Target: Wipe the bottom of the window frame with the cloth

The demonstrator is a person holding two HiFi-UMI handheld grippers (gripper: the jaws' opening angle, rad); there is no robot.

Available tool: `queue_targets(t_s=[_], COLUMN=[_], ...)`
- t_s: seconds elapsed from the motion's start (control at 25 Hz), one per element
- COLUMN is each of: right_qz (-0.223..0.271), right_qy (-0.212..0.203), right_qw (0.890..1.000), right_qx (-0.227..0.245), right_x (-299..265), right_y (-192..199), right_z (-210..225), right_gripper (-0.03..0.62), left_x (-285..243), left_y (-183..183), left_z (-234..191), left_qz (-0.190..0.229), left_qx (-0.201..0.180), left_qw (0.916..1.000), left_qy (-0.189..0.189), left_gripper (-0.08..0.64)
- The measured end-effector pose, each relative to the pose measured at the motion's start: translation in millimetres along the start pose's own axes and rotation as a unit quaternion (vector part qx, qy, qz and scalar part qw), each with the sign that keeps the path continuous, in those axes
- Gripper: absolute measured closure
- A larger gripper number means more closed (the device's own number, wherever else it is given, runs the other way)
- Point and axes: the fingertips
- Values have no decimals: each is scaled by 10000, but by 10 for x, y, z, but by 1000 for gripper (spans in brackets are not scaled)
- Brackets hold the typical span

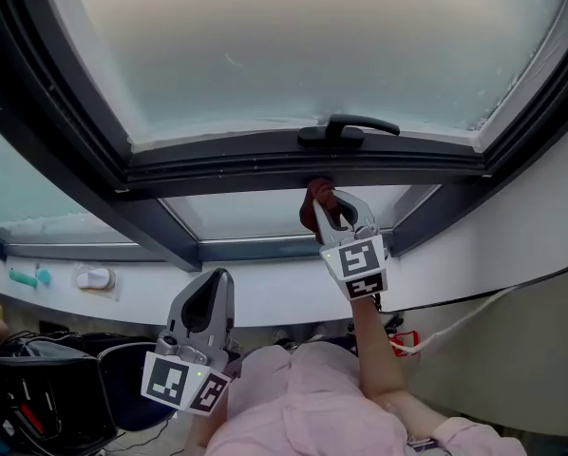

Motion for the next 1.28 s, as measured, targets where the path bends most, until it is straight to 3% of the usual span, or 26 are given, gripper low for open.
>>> queue_targets(t_s=[0.2, 0.44, 0.92, 1.28], right_qz=[60, 240, 243, 229], right_qy=[-377, -132, -153, 112], right_qw=[9992, 9986, 9991, 9991], right_qx=[-153, -444, -300, -337], right_x=[-288, -438, -434, -324], right_y=[-105, -151, -146, -69], right_z=[-368, -270, -263, 13], right_gripper=[534, 535, 537, 537], left_x=[178, 297, 290, 256], left_y=[-39, -55, -64, -61], left_z=[-153, -279, -254, -211], left_qz=[57, 83, 78, 91], left_qx=[23, 35, 4, -22], left_qw=[9998, 9994, 9995, 9994], left_qy=[-172, -321, -301, -348], left_gripper=[560, 560, 559, 560])
Point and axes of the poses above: the fingertips, and each gripper's own axes: x backward along the fingers, z to its right, y out of its underside, and after that the axes turned 7 degrees about y, right-handed
